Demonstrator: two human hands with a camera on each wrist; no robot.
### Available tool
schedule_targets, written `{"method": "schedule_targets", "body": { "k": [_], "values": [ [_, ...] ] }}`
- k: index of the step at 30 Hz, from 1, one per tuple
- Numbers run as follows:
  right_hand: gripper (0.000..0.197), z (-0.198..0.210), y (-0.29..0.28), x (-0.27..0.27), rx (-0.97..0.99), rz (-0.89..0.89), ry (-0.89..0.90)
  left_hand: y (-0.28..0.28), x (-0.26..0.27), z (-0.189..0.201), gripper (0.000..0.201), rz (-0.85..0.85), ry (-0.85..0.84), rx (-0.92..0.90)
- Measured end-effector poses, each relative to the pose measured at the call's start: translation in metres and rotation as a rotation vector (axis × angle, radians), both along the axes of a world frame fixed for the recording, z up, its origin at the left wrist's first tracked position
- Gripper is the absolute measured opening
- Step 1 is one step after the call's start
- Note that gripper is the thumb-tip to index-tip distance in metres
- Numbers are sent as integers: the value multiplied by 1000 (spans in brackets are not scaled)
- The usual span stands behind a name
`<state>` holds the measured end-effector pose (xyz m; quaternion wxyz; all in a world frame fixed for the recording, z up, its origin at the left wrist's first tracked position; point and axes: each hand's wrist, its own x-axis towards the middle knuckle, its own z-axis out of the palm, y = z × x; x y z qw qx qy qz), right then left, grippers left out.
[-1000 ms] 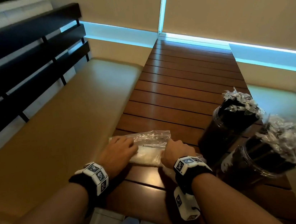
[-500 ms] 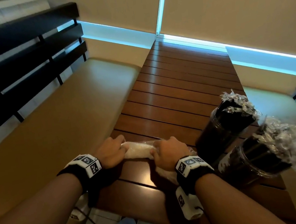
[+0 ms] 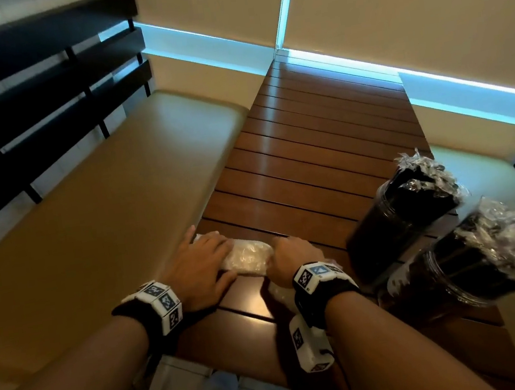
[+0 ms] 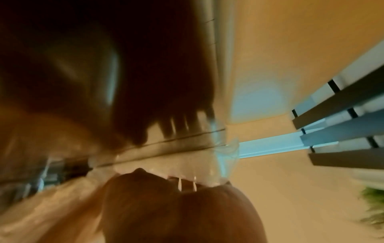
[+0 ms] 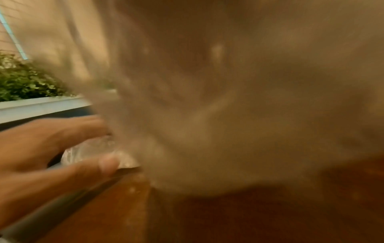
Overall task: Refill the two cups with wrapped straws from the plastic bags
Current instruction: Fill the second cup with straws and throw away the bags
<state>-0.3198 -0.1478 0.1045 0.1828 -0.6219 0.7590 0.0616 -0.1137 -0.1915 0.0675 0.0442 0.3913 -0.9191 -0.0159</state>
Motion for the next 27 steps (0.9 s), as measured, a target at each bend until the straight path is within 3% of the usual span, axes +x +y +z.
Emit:
{"method": "schedule_targets", "body": {
  "k": [3,8,9,11,13,17,21,23,27],
  "values": [
    [27,2,1,1,58,-44,-87,1,8,-1,53,-6,-109,-27],
    [29,22,10,5,56,-45,-445,-5,-1,24,65,71,-141,106],
    [29,28,11,8,5,-55,-541,-7,-3,31,68,89,-65,181],
    [31,46,13,17,-146,-92,-724,-9,-5,52,66,155,260,352],
    [32,64,15,22,-293,-124,-841,-6,-9,78,53,226,540,477],
    [22,111,28,32,-573,-85,-823,14,-31,129,32,316,960,779],
    [28,134,42,23,-735,-92,-725,33,-32,164,43,338,1251,1157],
    [29,138,51,18,-738,-67,-647,45,-32,180,45,274,1227,1156],
    [32,152,77,9,-829,-153,-761,61,-45,213,39,320,1253,787]
  ]
}}
